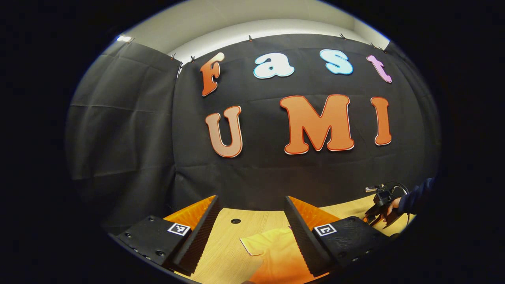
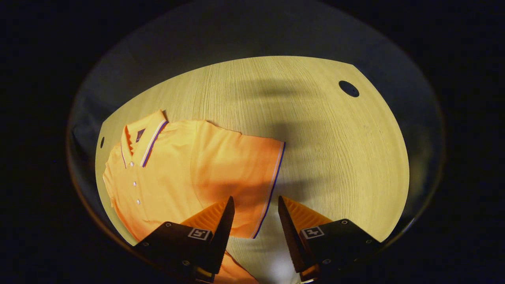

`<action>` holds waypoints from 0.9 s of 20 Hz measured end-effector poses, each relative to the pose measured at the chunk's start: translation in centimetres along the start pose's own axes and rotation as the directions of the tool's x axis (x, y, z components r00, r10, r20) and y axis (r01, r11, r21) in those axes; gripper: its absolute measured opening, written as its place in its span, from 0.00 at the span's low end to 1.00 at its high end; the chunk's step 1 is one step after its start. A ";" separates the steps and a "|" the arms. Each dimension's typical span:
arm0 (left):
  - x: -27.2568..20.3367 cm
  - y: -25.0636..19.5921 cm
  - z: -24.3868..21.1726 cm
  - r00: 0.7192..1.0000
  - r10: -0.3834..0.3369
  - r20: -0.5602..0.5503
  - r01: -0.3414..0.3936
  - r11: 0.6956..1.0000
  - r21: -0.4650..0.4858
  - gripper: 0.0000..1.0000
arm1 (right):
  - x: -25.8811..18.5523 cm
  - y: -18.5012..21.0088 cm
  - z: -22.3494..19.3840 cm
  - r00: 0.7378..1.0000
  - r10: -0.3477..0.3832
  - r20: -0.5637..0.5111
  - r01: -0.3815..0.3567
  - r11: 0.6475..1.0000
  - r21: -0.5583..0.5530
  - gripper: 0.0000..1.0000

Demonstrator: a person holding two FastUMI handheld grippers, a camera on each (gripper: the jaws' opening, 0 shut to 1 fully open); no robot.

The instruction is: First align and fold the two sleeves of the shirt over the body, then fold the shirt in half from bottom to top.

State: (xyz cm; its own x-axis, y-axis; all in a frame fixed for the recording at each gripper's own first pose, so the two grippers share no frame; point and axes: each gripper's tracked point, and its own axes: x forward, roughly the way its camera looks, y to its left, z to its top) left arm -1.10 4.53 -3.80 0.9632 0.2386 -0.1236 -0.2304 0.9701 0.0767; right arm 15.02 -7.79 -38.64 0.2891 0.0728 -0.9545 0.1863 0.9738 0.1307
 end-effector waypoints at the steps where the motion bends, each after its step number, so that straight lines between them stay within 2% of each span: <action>1: 0.0 0.1 -0.2 1.000 0.001 -0.008 -0.001 1.000 0.001 0.98 | 0.4 -0.1 -0.1 1.000 -0.011 -0.022 0.011 1.000 -0.005 0.67; 2: 0.1 0.1 -0.3 1.000 0.004 -0.013 -0.003 1.000 0.004 0.98 | 0.7 -0.1 -0.6 0.998 -0.021 -0.052 0.021 1.000 -0.007 0.65; 3: 0.1 0.2 -0.4 1.000 0.005 -0.016 -0.005 1.000 0.006 0.98 | 0.0 -0.1 -0.6 0.999 -0.030 -0.044 0.030 1.000 -0.006 0.58; 4: 0.2 0.2 -0.6 1.000 0.006 -0.020 -0.006 1.000 0.008 0.98 | 0.8 0.1 -0.2 0.998 -0.033 -0.060 0.032 0.999 -0.014 0.60; 5: 0.2 0.3 -0.8 1.000 0.007 -0.024 -0.007 1.000 0.008 0.98 | 0.9 0.4 -0.1 0.998 -0.029 -0.062 0.027 0.999 -0.030 0.52; 6: 0.3 0.3 -1.0 0.999 0.007 -0.031 -0.007 1.000 0.005 0.98 | 0.8 0.5 -0.1 0.998 -0.025 -0.059 0.022 0.999 -0.047 0.54; 7: 0.4 0.4 -1.4 0.999 0.005 -0.038 -0.005 1.000 -0.002 0.98 | 0.8 0.6 0.0 0.999 -0.022 -0.049 0.019 0.998 -0.059 0.51; 8: 0.6 0.4 -1.5 0.999 0.005 -0.042 -0.005 1.000 -0.009 0.98 | 0.8 0.6 0.0 0.999 -0.019 -0.043 0.017 0.998 -0.067 0.38; 9: 0.6 0.5 -1.6 0.999 0.005 -0.045 -0.005 1.000 -0.013 0.98 | 0.4 0.6 0.1 0.999 -0.020 -0.045 0.018 0.998 -0.061 0.33; 10: 0.7 0.6 -1.6 0.999 0.005 -0.045 -0.005 1.000 -0.017 0.98 | 0.7 0.6 0.2 0.999 -0.016 -0.040 0.014 0.999 -0.052 0.23; 11: 0.8 0.7 -1.6 0.999 0.003 -0.045 -0.004 1.000 -0.017 0.98 | 0.7 0.6 0.1 0.999 -0.015 -0.046 0.015 1.000 -0.005 0.23; 12: 0.8 0.8 -1.6 0.999 0.003 -0.044 -0.004 1.000 -0.015 0.98 | 0.8 1.0 0.5 0.999 0.002 -0.041 0.000 0.999 0.049 0.10; 14: 0.7 1.3 -1.9 0.999 0.006 -0.043 -0.007 1.000 -0.018 0.98 | 0.1 2.0 0.9 0.998 0.052 -0.019 -0.049 0.993 0.107 0.09; 18: 0.8 2.9 -2.6 0.998 0.029 -0.063 -0.031 0.999 -0.037 0.98 | -2.8 4.5 2.8 0.991 0.111 0.077 -0.115 0.993 0.041 0.09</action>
State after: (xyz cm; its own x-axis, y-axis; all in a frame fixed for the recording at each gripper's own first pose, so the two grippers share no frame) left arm -1.31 7.63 -6.27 0.9457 0.2685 -0.1833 -0.2651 0.9632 0.0434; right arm 17.63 -4.21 -34.59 0.3795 0.1639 -0.9105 0.1904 0.9493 0.2502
